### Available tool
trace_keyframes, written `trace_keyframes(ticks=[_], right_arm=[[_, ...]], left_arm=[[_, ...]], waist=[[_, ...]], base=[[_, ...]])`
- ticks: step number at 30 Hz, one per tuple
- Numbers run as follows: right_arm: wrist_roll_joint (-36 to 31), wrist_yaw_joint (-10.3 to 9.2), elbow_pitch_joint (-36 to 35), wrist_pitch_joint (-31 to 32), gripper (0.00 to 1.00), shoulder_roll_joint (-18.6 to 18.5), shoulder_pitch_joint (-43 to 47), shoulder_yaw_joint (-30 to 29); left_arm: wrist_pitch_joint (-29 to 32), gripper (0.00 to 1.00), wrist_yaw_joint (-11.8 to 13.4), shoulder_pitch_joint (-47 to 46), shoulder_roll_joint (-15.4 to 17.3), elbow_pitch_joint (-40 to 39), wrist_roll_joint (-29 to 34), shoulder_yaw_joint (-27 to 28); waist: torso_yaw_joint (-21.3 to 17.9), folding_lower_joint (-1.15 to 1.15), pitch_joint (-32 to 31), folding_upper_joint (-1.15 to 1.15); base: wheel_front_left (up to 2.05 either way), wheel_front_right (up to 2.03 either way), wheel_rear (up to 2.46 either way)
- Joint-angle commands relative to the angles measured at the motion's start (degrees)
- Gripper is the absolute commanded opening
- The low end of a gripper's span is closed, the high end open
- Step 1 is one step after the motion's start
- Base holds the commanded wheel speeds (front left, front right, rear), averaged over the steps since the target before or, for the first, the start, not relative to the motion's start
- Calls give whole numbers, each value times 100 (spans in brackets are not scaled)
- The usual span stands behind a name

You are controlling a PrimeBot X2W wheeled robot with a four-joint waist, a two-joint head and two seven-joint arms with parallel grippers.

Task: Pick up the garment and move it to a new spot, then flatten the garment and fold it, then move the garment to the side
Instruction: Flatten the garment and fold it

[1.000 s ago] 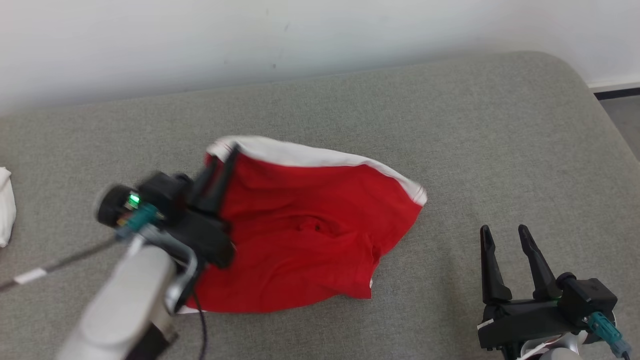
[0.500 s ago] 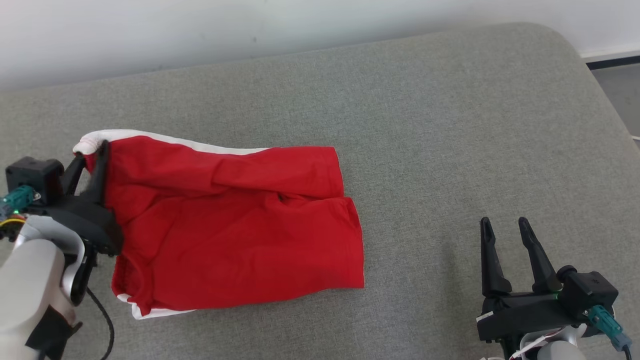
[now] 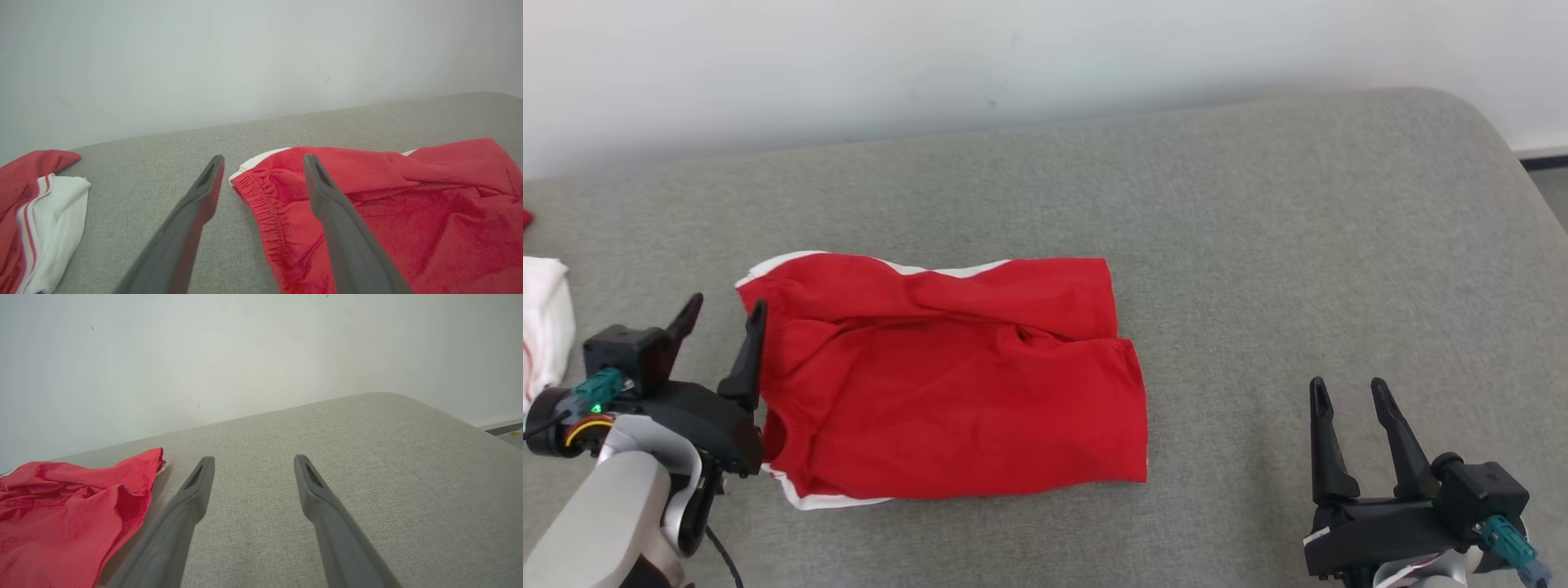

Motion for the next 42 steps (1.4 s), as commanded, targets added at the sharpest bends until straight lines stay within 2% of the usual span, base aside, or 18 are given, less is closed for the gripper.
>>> trace_keyframes(ticks=[1, 5, 10, 11, 15, 21, 30, 42], right_arm=[[-32, -13, 2, -3, 100, -2, 57, -28], [-64, -13, -10, -3, 100, -10, 154, -52], [-104, -13, -43, -3, 100, -39, 260, -20], [-104, -13, -43, -3, 100, -39, 260, -20], [-118, -13, -50, -3, 100, -85, 296, 19], [-80, -13, -7, -3, 100, -219, 379, 89], [-23, -13, 48, -3, 100, -353, 490, 168], [6, -13, 130, -3, 100, -435, 565, 355]], left_arm=[[-27, 100, 50, 118, 24, -182, -22, 106], [-28, 100, 224, 541, 63, -981, 225, 505], [-29, 100, 425, 1200, -53, -2046, 552, 1095], [-29, 100, 425, 1200, -53, -2046, 552, 1095], [-30, 100, 521, 1820, -266, -2841, 874, 1578], [-30, 100, 534, 2758, -745, -3667, 1446, 2134], [-31, 100, 397, 3592, -1399, -4170, 2018, 2766], [-31, 100, 109, 4094, -1803, -3953, 2481, 2789]], waist=[[199, 0, -199, 0], [361, 0, -357, 0], [523, 0, -513, 0], [523, 0, -513, 0], [613, 0, -598, 0], [712, 0, -755, 0], [851, 0, -910, 0], [955, 0, -910, 0]], base=[[0, 0, 0], [0, 0, 0], [0, 0, 0], [0, 0, 0], [0, 0, 0], [0, 0, 0], [0, 0, 0], [0, 0, 0]])
